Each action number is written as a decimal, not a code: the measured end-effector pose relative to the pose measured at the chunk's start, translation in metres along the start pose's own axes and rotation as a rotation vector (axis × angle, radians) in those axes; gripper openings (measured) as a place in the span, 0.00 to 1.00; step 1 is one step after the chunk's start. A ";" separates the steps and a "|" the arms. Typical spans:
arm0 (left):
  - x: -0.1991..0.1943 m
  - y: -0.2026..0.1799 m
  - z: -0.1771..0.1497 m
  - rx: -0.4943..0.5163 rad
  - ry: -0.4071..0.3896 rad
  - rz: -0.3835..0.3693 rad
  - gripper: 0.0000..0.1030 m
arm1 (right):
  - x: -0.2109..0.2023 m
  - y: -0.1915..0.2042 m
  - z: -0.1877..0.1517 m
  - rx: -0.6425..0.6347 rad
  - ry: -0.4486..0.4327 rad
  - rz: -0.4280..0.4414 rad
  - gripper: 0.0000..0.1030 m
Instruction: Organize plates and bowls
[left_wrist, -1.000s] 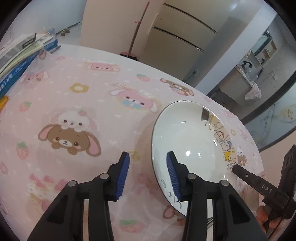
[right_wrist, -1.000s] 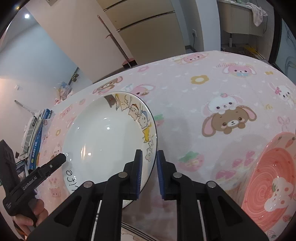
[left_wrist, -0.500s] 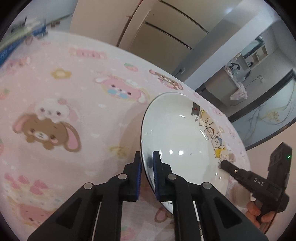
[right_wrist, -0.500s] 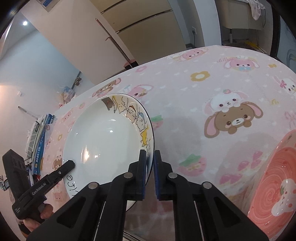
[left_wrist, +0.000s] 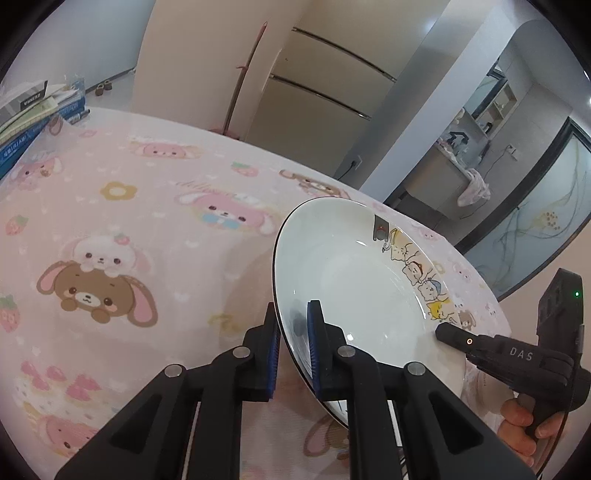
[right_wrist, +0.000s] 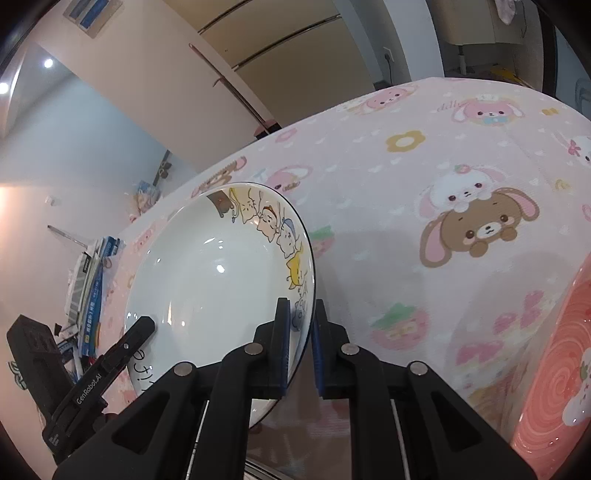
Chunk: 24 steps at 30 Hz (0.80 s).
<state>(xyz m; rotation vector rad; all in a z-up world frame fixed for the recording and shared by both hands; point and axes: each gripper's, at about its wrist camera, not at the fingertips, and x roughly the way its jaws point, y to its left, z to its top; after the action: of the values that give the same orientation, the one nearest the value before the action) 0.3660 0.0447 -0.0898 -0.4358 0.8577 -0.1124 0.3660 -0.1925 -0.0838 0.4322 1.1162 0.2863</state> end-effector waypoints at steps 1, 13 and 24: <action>-0.001 0.000 0.000 0.001 -0.005 -0.003 0.13 | -0.002 0.000 0.001 0.005 -0.003 0.011 0.11; -0.066 -0.017 0.014 0.037 -0.152 -0.037 0.14 | -0.037 0.018 0.008 -0.001 -0.055 0.109 0.11; -0.110 -0.042 0.019 0.033 -0.202 -0.019 0.15 | -0.086 0.047 0.004 -0.094 -0.147 0.125 0.12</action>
<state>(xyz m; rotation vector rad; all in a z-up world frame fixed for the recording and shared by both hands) 0.3119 0.0427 0.0163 -0.4173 0.6526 -0.0981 0.3337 -0.1883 0.0086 0.4335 0.9296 0.4087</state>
